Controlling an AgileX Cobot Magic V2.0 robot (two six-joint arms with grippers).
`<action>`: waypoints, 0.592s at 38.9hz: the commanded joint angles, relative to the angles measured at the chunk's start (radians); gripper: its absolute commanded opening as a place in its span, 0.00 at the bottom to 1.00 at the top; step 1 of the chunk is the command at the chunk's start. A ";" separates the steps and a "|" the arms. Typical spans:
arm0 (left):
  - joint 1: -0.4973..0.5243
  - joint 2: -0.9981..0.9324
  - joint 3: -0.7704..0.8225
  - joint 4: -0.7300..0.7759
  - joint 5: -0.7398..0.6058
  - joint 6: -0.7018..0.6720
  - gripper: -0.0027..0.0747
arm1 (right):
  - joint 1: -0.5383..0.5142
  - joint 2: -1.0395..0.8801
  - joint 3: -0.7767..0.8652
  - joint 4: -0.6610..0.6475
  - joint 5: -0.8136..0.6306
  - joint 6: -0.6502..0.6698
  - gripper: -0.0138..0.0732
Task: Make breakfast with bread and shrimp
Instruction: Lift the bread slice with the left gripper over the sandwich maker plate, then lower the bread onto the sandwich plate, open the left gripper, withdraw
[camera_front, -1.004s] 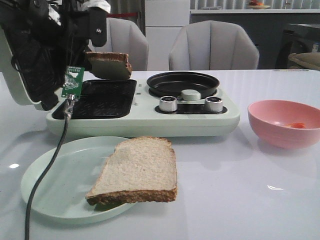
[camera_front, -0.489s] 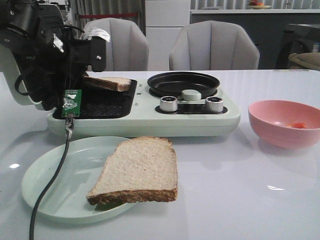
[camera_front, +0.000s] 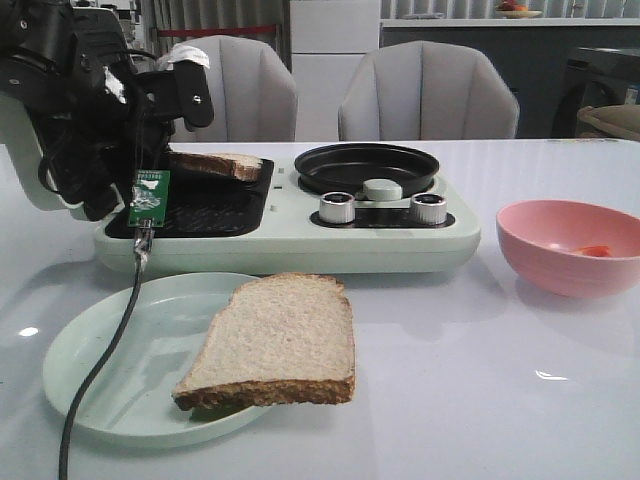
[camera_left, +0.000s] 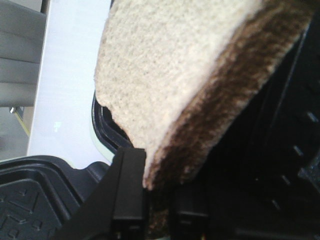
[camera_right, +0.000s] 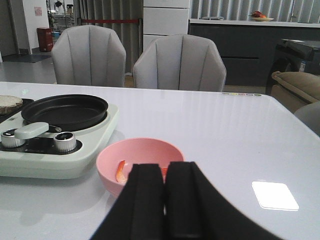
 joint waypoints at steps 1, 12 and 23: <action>0.006 -0.049 -0.037 -0.066 -0.020 -0.022 0.18 | -0.005 -0.019 -0.004 -0.010 -0.078 -0.002 0.33; 0.006 -0.049 -0.045 -0.179 -0.019 -0.025 0.18 | -0.005 -0.019 -0.004 -0.010 -0.078 -0.002 0.33; 0.006 -0.049 -0.045 -0.263 -0.021 -0.121 0.18 | -0.005 -0.019 -0.004 -0.010 -0.078 -0.002 0.33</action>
